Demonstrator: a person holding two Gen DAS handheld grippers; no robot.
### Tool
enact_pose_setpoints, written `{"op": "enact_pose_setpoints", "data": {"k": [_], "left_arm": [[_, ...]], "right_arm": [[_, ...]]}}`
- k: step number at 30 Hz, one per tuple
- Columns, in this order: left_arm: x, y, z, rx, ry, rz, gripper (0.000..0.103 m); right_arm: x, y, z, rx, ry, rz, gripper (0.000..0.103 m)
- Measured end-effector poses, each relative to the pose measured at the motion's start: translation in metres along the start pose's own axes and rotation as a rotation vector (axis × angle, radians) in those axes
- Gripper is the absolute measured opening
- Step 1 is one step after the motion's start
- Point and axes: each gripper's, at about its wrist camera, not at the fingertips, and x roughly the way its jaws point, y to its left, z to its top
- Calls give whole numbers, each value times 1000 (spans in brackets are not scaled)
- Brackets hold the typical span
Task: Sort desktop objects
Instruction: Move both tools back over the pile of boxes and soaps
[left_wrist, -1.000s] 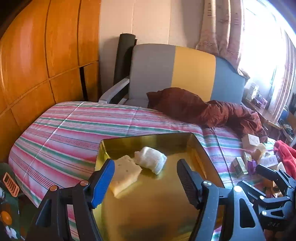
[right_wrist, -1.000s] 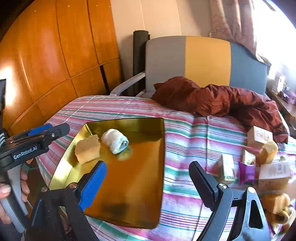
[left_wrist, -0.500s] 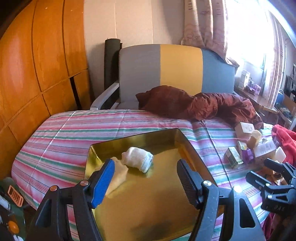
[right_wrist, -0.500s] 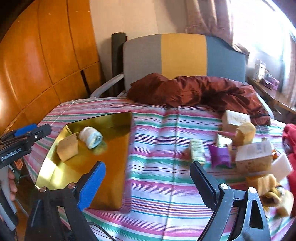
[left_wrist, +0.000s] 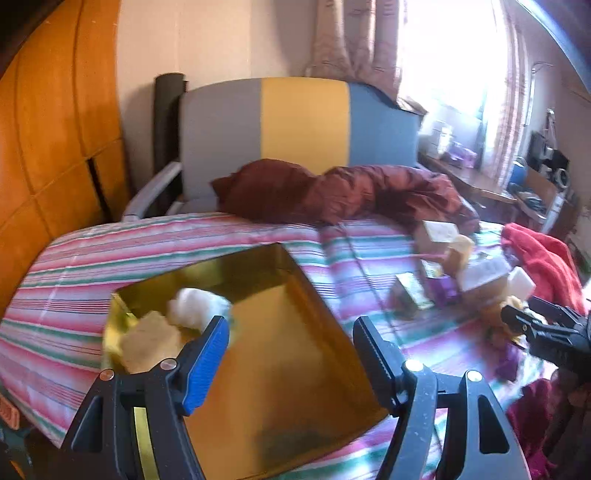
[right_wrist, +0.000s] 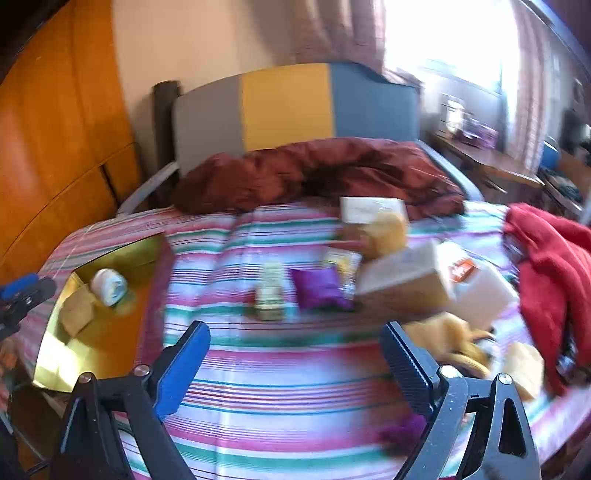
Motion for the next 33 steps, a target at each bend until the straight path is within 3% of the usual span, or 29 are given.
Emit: {"op": "enact_pose_setpoints", "data": {"k": [10, 16, 21, 27, 33], "left_arm": [[25, -32, -5, 45, 84, -90, 71], [41, -47, -4, 65, 129, -130, 71], [50, -60, -1, 91, 151, -192, 71], [75, -80, 6, 109, 208, -268, 71], [106, -101, 16, 131, 257, -300, 71]], "right_arm": [[-15, -85, -9, 162, -1, -143, 95], [-9, -103, 0, 180, 2, -139, 95], [15, -91, 26, -43, 11, -123, 95], [61, -72, 57, -473, 158, -106, 97], [107, -64, 66, -702, 274, -125, 100]]}}
